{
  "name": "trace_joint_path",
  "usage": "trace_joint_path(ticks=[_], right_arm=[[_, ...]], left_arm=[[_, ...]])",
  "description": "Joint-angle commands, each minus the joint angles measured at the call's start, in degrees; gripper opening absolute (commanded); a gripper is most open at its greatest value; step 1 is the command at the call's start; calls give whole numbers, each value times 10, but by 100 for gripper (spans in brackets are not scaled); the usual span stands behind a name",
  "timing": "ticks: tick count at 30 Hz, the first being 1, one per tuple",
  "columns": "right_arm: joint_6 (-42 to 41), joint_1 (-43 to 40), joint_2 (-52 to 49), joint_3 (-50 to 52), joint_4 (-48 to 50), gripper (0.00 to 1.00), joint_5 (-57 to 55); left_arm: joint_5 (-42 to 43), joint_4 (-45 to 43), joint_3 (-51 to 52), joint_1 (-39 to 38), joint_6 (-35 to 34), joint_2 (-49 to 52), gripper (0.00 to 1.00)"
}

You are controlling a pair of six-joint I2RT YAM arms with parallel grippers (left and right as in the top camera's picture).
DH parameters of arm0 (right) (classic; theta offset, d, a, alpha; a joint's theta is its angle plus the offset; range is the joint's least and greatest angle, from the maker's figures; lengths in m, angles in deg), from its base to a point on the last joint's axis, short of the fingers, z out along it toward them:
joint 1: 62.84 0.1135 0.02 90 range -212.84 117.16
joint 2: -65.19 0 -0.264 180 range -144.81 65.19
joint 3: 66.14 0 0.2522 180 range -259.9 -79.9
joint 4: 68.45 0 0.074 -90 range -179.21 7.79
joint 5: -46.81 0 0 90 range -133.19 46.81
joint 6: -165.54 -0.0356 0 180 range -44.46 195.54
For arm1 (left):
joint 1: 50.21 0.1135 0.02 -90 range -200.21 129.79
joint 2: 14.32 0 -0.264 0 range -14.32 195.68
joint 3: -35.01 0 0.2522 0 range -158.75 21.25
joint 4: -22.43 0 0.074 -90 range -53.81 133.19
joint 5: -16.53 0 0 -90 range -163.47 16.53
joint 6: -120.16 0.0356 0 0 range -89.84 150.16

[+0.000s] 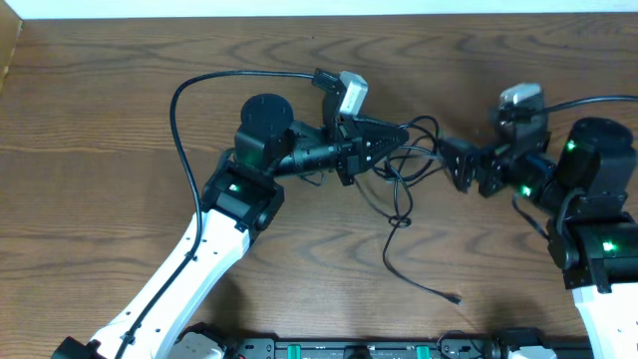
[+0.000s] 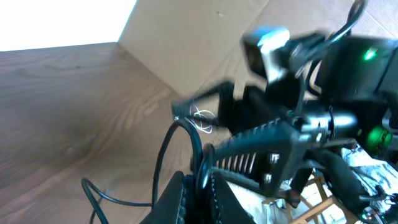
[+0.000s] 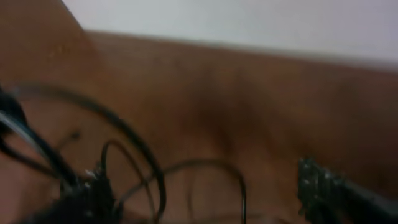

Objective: Untangle cables

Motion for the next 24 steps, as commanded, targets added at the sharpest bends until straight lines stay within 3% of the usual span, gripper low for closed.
trace_joint_path(ticks=[1,7,9,19,20,21,24], right_arm=[[-37,0,0,-4,-71,78,2],[-43,0,0,-4,-212,57,3],[-43,0,0,-4,-240,56,2],[-17,0,0,-4,-263,82,23],[-12,0,0,-4,-262,86,22],[-1,0,0,-4,-261,98,22],[10,0,2,-4,-243,99,22]], left_arm=[[5,7,-7,8,4,-7,8],[5,25,-7,10,4,-7,8],[4,29,-7,11,4,-7,8],[5,39,-7,14,3,-7,8],[4,41,-7,14,4,-7,8],[4,42,-7,14,4,-7,8],[-16,50,-7,14,3,-7,8]])
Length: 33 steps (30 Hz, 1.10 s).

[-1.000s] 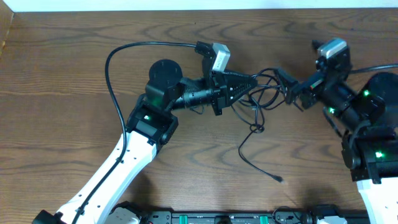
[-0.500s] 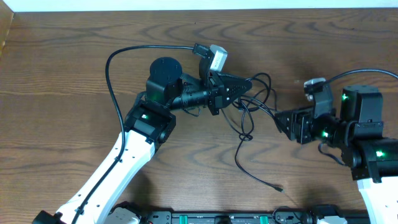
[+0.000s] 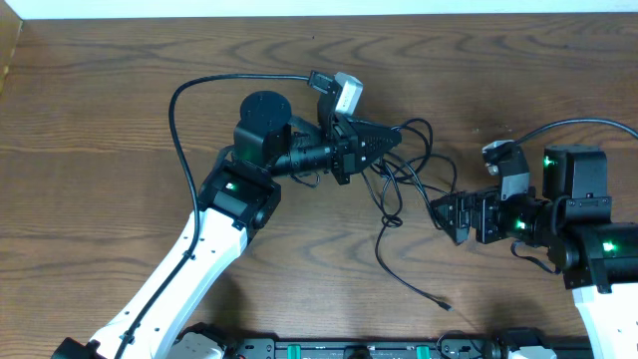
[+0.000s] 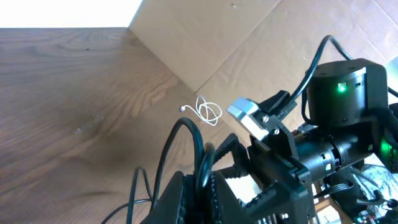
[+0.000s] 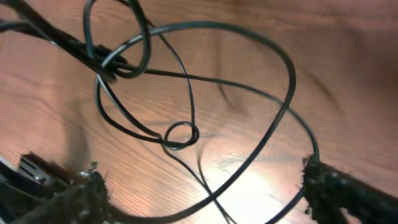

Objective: Untangle cables

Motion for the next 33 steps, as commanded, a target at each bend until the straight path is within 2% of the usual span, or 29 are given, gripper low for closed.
trace_joint_path(ticks=[1,8,12,15,21,24,27,30,33], right_arm=[[20,0,3,-3,19,99,13],[-82,0,47,-4,96,99,10],[-280,0,59,-3,102,99,-25],[-376,0,51,-3,70,99,-22],[-361,6,20,0,38,99,-23],[-383,6,-4,3,37,99,-23],[-370,7,-32,3,38,90,-19],[-315,12,-57,3,38,86,-19],[-325,12,-76,3,26,85,-28]], left_arm=[[-31,11,-7,3,-1,-7,8],[-193,86,-7,3,-109,-7,8],[-247,87,-7,3,-175,-7,8],[-280,87,-7,3,-235,-7,8],[-290,86,-7,3,-285,-7,8],[-290,86,-7,3,-293,-7,8],[-289,87,-7,3,-293,-7,8],[-272,86,-7,3,-294,-7,8],[-249,74,-7,3,-293,-7,8]])
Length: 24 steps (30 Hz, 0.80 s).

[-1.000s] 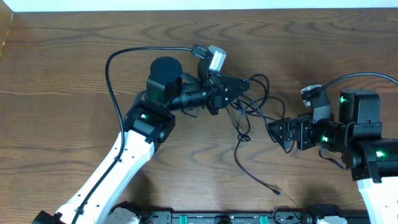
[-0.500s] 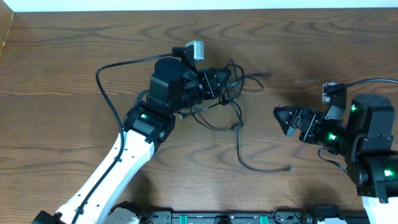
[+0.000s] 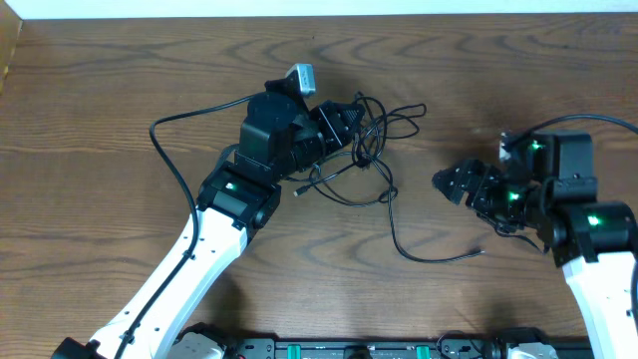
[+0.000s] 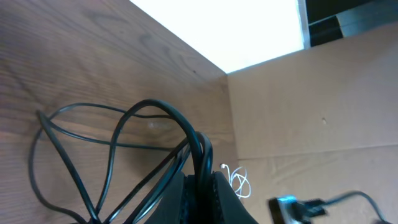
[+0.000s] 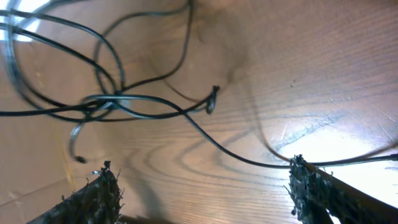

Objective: Untangle cables

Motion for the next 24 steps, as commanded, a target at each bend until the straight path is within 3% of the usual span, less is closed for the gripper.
trace_joint_path(ticks=[1,6,19,24], right_arm=[[-1,3,-19,3,-7,85,-10],[-65,3,-54,3,3,78,-11],[-195,4,-97,24,116,81,-10],[-271,4,-112,95,256,74,57]], left_arm=[[36,-19,-7,3,-5,-7,8],[90,-84,-7,3,-6,-8,8],[140,-122,-7,3,-17,-8,8],[155,-155,-7,3,-21,-8,8]])
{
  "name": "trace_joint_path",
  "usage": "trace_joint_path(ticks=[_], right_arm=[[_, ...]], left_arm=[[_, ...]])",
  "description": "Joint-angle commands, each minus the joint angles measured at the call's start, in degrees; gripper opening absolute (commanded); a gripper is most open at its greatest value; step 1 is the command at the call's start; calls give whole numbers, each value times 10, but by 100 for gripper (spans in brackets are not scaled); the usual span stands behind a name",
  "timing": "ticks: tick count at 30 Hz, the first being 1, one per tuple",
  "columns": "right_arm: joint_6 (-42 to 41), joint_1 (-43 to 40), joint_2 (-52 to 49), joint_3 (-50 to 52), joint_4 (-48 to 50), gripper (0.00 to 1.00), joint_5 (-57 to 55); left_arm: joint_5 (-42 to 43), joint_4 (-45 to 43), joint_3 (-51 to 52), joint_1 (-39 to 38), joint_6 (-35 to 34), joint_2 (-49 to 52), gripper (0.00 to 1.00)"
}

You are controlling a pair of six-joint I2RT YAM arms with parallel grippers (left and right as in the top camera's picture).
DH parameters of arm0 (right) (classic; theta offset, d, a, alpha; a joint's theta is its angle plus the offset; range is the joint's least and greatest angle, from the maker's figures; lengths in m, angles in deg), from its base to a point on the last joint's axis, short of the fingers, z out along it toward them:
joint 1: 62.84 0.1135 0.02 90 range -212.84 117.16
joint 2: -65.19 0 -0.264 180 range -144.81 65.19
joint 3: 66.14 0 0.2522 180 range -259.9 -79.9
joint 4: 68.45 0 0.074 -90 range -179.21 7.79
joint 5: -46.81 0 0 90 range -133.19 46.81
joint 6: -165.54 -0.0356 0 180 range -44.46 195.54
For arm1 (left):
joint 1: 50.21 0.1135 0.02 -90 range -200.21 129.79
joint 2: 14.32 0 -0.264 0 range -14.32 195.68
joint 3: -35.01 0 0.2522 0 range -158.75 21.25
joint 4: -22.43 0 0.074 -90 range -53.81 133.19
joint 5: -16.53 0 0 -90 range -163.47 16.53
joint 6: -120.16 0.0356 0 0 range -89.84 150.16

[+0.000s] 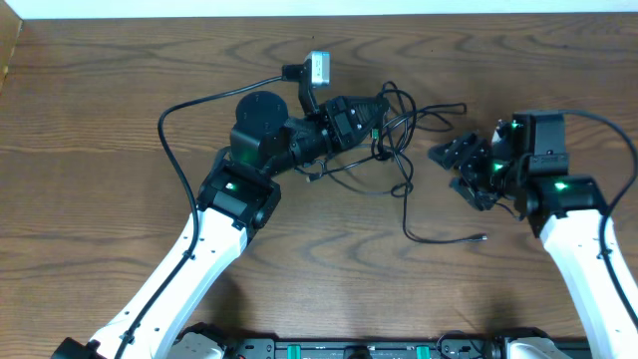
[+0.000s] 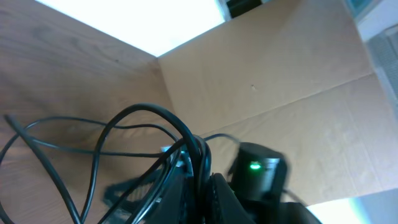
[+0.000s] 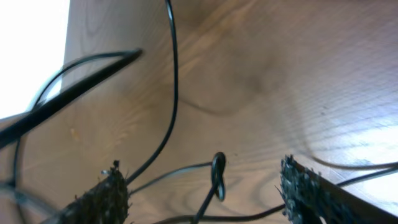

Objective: Untangle cables

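A tangle of thin black cables (image 1: 401,118) hangs at the table's middle back, and one loose end (image 1: 482,237) trails onto the wood. My left gripper (image 1: 377,112) is shut on a bunch of strands; the left wrist view shows these cables (image 2: 146,115) looping up from the closed jaws. My right gripper (image 1: 455,166) stands open just right of the tangle. In the right wrist view a small cable loop (image 3: 218,172) lies between its fingers (image 3: 107,194), untouched.
The left arm's own camera lead (image 1: 169,120) arcs over the table at the left. A dark equipment rail (image 1: 349,349) runs along the front edge. A cardboard edge (image 1: 10,45) shows at the far left. Bare wood lies in front of the tangle.
My left gripper has moved right with the cable bunch still in it. The open right gripper has moved up, closer to the tangle. The loose end has shifted slightly up.
At first my left gripper held the bunch at mid-table with the right gripper close beside it. Then the right gripper was lower, open over strands on the wood. Later the left had carried the bunch back and left, leaving the right apart; now both are near again.
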Motion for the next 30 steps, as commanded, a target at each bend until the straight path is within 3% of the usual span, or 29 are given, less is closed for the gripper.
trace_joint_path(ticks=[1,4,10,17,30], right_arm=[[-90,4,-17,64,103,73,78],[-127,4,-26,112,213,74,111],[-204,4,-36,171,336,72,158],[-275,27,-38,177,367,66,174],[-399,78,-39,177,440,62,135]], left_arm=[[22,-17,-7,3,-7,-8,8],[22,-17,-7,3,-7,-8,8],[22,-17,-7,3,-7,-8,8],[22,-17,-7,3,-7,-8,8],[22,-16,-7,3,-7,-8,8]])
